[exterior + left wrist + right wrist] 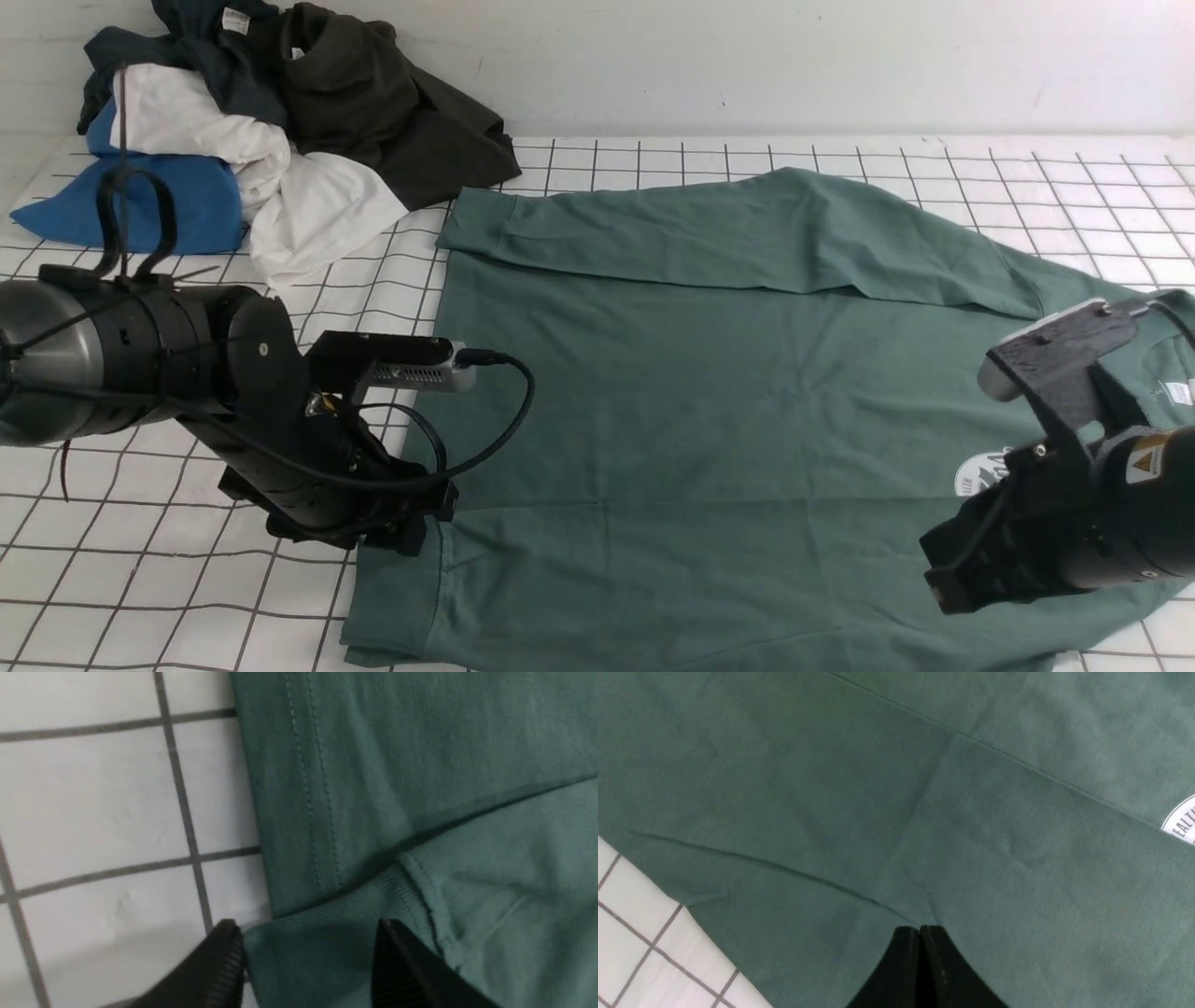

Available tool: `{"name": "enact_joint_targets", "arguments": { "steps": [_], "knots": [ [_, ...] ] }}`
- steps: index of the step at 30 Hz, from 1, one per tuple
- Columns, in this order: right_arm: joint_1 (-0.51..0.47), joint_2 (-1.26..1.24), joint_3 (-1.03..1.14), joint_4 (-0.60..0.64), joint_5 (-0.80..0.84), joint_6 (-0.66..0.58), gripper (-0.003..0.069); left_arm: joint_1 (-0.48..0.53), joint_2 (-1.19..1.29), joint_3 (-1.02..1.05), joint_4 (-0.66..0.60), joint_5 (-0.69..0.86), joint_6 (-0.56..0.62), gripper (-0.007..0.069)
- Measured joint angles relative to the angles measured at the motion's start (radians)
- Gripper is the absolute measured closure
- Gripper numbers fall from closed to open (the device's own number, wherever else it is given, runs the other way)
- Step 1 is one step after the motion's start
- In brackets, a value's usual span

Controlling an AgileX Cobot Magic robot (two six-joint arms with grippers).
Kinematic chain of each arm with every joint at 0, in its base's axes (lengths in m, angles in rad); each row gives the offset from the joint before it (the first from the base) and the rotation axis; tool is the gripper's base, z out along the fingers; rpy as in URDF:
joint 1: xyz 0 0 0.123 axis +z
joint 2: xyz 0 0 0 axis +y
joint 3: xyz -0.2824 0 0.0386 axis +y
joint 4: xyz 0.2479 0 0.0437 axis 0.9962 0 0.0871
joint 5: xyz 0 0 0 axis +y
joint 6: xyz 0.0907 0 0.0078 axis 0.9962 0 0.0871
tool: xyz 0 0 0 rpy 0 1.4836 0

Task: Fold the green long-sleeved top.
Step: Use the left arm to clamp the cuff closest to it

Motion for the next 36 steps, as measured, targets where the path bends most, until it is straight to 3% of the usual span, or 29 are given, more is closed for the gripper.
{"name": "enact_joint_targets", "arguments": {
  "steps": [3, 6, 19, 24, 32, 36],
  "knots": [
    [0.000, 0.000, 0.000, 0.000, -0.002, 0.000, 0.0671, 0.001, 0.006, -0.001, 0.000, 0.000, 0.021, 0.0508],
    [0.000, 0.000, 0.000, 0.000, -0.002, -0.001, 0.0671, 0.002, -0.009, -0.022, 0.000, 0.027, 0.048, 0.0605],
    [0.000, 0.000, -0.001, -0.002, -0.018, -0.001, 0.0671, 0.002, -0.144, -0.218, 0.000, 0.243, 0.078, 0.0631],
    [0.000, 0.000, -0.001, -0.002, -0.020, -0.001, 0.0671, 0.002, -0.088, -0.157, 0.036, 0.300, 0.082, 0.0571],
    [0.000, 0.000, -0.001, 0.000, -0.028, -0.001, 0.0671, 0.002, 0.044, -0.097, 0.044, 0.156, 0.078, 0.0236],
    [0.000, 0.000, -0.001, 0.000, -0.029, -0.001, 0.0671, 0.002, 0.079, -0.098, 0.044, 0.135, 0.074, 0.0181]
  ]
}}
